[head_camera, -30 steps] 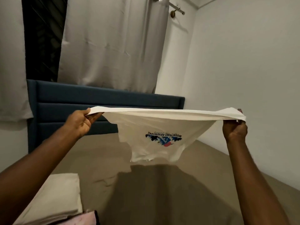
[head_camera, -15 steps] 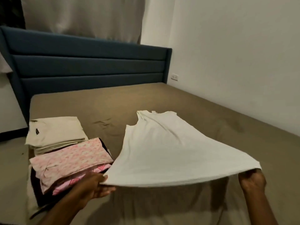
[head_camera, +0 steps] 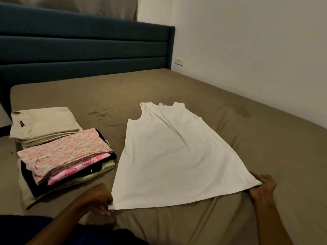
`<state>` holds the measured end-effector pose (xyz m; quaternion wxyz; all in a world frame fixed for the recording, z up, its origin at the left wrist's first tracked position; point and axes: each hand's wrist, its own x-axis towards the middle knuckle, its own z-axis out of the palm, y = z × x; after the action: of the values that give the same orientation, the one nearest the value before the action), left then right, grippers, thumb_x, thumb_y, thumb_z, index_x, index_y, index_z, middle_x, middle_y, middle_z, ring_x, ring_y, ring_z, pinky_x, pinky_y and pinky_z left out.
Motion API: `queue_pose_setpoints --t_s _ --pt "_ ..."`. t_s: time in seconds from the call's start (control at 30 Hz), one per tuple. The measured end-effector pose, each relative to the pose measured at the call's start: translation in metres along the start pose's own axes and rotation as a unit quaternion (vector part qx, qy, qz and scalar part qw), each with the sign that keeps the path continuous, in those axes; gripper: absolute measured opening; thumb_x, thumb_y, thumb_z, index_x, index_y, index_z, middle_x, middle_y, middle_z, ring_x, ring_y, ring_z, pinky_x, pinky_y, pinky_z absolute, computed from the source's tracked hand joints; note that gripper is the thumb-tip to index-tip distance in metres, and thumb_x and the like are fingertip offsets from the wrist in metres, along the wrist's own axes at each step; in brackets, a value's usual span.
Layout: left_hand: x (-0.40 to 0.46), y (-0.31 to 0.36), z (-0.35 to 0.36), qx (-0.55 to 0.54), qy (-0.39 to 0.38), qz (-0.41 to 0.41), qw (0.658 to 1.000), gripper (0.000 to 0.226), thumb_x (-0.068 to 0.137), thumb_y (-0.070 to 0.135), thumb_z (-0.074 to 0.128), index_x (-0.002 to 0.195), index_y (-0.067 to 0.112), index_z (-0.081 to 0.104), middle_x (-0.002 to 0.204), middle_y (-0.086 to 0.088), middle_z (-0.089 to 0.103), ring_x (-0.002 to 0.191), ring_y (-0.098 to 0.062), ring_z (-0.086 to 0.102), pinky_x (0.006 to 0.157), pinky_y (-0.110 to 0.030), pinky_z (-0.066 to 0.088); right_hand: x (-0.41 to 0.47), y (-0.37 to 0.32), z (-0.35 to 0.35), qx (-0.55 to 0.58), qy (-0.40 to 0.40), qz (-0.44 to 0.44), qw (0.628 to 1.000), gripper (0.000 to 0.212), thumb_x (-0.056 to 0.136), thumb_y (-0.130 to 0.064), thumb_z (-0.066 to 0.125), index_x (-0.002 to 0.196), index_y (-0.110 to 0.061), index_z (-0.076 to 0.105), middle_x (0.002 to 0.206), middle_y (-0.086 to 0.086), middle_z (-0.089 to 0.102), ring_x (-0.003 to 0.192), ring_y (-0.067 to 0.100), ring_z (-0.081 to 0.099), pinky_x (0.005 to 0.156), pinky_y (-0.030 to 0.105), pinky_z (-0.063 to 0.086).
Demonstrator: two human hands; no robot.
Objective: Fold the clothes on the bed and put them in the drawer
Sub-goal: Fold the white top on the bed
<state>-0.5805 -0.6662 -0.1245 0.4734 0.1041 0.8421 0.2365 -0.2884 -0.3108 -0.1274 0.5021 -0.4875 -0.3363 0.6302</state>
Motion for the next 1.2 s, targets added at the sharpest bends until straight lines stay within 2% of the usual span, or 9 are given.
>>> queue_pose_setpoints --t_s 0.03,0.1,0.17,0.37,0.67,0.87,1.0,1.13,1.2 --pt "0.000 0.001 -0.003 0.002 -0.009 -0.004 1.000 0.011 0.095 -0.003 0.052 0.099 -0.007 0.062 0.077 -0.014 0.077 0.064 -0.022 0.074 0.051 -0.025 0.054 0.056 -0.015 -0.040 0.022 -0.017 -0.005 1.000 0.038 0.057 -0.029 0.087 0.084 -0.008 0.071 0.088 0.012 0.067 0.076 0.029 0.062 0.076 0.038 0.051" --pt "0.002 0.000 -0.010 -0.008 -0.020 -0.011 1.000 0.013 0.097 -0.004 0.052 0.100 -0.007 0.064 0.085 -0.017 0.078 0.070 -0.023 0.075 0.051 -0.025 0.054 0.088 -0.035 -0.066 -0.131 0.067 0.034 0.989 0.026 0.078 -0.005 0.080 0.102 0.002 0.074 0.097 0.020 0.070 0.079 0.029 0.062 0.076 0.039 0.051" --pt "0.000 -0.006 -0.017 -0.032 -0.026 -0.009 0.999 0.014 0.097 -0.005 0.055 0.106 -0.010 0.065 0.091 -0.020 0.077 0.073 -0.025 0.076 0.054 -0.026 0.055 0.096 -0.038 -0.068 -0.260 0.089 -0.025 0.961 0.037 0.077 0.008 0.079 0.113 0.009 0.071 0.101 0.015 0.067 0.087 0.026 0.060 0.081 0.037 0.048" --pt "0.006 -0.012 -0.014 0.024 -0.040 -0.036 0.998 0.013 0.100 -0.003 0.054 0.106 -0.009 0.064 0.087 -0.016 0.078 0.065 -0.020 0.075 0.051 -0.024 0.054 0.118 -0.021 -0.094 -0.344 0.092 -0.086 0.930 0.030 0.080 -0.002 0.075 0.108 0.008 0.075 0.092 0.022 0.072 0.082 0.029 0.062 0.081 0.041 0.050" --pt "0.015 -0.009 -0.007 0.088 -0.056 -0.101 0.989 0.017 0.105 0.003 0.045 0.100 0.002 0.061 0.075 -0.007 0.077 0.063 -0.014 0.074 0.052 -0.019 0.052 0.133 -0.016 -0.105 -0.361 0.141 -0.169 0.906 0.025 0.087 -0.005 0.073 0.108 0.008 0.075 0.100 0.031 0.073 0.095 0.047 0.069 0.089 0.046 0.052" --pt "0.023 -0.002 0.007 0.143 -0.064 -0.117 0.981 0.020 0.102 0.008 0.050 0.099 -0.005 0.065 0.079 -0.012 0.078 0.063 -0.014 0.073 0.054 -0.019 0.054 0.120 -0.002 -0.090 -0.562 0.136 -0.216 0.787 0.022 0.078 -0.010 0.060 0.093 -0.006 0.075 0.095 0.023 0.066 0.085 0.047 0.064 0.074 0.048 0.055" --pt "0.015 -0.004 0.012 0.135 -0.041 -0.112 0.984 0.027 0.102 0.018 0.059 0.088 -0.004 0.065 0.073 -0.013 0.075 0.054 -0.018 0.070 0.048 -0.022 0.052 0.131 0.005 -0.087 -0.685 0.144 -0.237 0.673 0.026 0.073 0.000 0.071 0.097 0.005 0.062 0.100 0.033 0.056 0.095 0.050 0.055 0.083 0.053 0.045" --pt "0.003 -0.005 0.006 0.137 0.048 -0.033 0.989 0.020 0.084 0.013 0.079 0.087 -0.004 0.069 0.065 -0.011 0.074 0.054 -0.022 0.073 0.052 -0.028 0.056 0.136 0.008 -0.084 -0.746 0.163 -0.274 0.584 0.024 0.072 -0.002 0.072 0.088 0.003 0.055 0.095 0.033 0.054 0.089 0.045 0.053 0.082 0.049 0.039" --pt "0.001 -0.006 0.002 0.174 0.137 0.024 0.975 0.017 0.077 0.018 0.078 0.083 0.006 0.069 0.060 -0.002 0.073 0.053 -0.016 0.072 0.060 -0.031 0.059 0.143 0.006 -0.071 -0.749 0.159 -0.301 0.569 0.023 0.072 -0.001 0.072 0.087 0.004 0.054 0.093 0.032 0.054 0.087 0.044 0.052 0.082 0.049 0.038"
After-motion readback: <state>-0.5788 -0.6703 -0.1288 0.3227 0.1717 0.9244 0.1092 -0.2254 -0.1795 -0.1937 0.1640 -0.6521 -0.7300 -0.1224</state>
